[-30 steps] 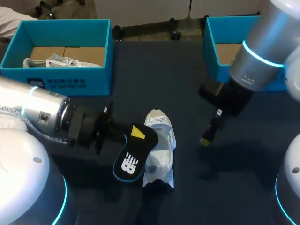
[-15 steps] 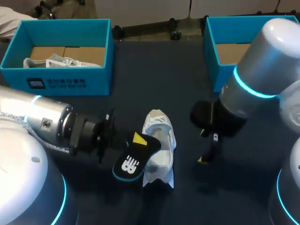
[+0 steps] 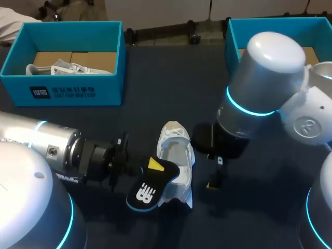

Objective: Take the shoe out of the shoebox, open the shoe tongue, remove and reinsert the insole, then place the shoe into the shoebox

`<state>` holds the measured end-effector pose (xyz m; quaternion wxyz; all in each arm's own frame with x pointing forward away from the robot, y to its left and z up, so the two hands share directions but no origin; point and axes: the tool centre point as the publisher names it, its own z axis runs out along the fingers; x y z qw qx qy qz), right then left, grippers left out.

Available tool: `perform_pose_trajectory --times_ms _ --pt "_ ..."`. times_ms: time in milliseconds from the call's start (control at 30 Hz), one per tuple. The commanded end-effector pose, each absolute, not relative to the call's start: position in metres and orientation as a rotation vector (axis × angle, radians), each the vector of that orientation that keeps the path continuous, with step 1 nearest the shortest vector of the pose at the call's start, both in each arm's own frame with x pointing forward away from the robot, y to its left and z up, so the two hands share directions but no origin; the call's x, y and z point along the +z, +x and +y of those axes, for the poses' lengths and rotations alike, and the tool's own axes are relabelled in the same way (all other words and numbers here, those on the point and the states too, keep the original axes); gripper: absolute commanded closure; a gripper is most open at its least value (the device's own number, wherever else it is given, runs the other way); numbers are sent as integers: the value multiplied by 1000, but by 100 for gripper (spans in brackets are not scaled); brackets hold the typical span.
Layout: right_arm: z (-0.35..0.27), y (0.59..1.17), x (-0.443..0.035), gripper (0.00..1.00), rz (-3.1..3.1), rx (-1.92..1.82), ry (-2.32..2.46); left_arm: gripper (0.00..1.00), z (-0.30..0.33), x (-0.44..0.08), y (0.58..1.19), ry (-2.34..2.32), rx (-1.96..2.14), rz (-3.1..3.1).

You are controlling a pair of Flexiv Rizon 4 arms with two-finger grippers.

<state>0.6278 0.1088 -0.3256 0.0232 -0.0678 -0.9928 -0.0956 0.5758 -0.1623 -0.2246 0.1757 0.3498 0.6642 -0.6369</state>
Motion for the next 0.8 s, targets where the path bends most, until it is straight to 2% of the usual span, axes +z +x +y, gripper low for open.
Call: perform_pose_trajectory --times_ms 33,800 --pt "116 630 -330 0 -3076 -228 -210 100 -161 -224 574 988 -1800 1881" --pt "132 633 -344 0 -3140 -289 -129 100 -163 -259 570 992 -1904 1920"
